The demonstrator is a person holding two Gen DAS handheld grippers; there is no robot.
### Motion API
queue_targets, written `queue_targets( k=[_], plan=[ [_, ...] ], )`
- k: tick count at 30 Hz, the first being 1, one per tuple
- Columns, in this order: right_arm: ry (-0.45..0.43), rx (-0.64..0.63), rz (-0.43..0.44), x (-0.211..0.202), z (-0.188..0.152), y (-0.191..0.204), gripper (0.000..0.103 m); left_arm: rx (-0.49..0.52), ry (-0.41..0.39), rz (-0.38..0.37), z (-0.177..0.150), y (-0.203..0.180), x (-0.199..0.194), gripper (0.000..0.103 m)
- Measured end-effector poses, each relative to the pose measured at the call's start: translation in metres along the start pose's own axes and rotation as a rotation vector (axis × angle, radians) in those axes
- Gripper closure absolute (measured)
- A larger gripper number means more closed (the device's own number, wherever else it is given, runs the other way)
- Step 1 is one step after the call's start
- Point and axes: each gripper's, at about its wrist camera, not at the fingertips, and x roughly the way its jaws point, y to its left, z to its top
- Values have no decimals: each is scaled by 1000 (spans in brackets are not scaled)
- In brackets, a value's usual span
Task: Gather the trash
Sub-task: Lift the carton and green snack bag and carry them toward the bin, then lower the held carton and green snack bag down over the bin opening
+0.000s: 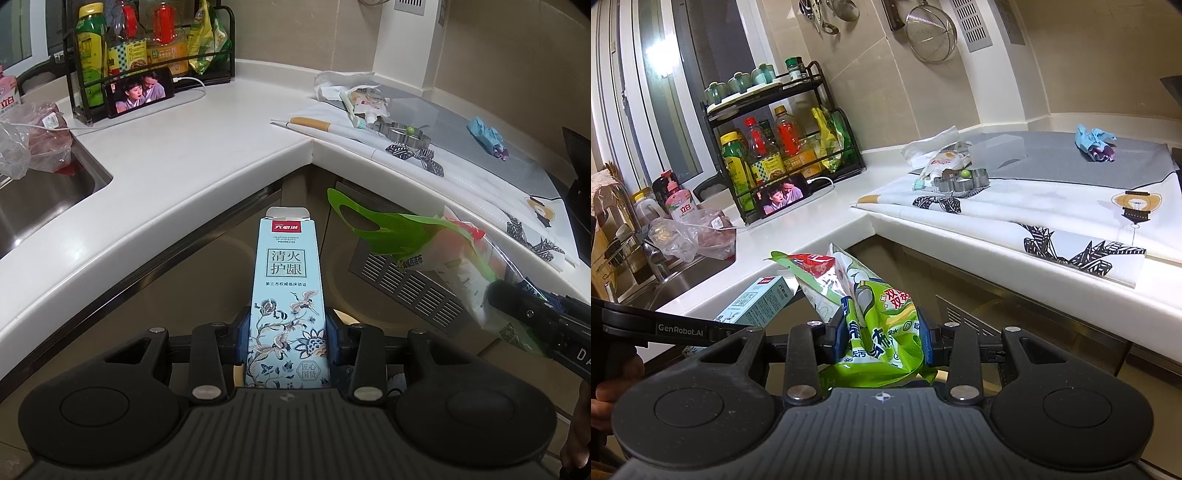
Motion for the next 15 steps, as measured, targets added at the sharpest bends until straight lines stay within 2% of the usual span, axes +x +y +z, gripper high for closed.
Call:
queue_targets(
  k=[15],
  plan=[
    [23, 27, -2, 6, -1, -3, 63, 10, 18, 4, -1, -3, 8, 60]
  ],
)
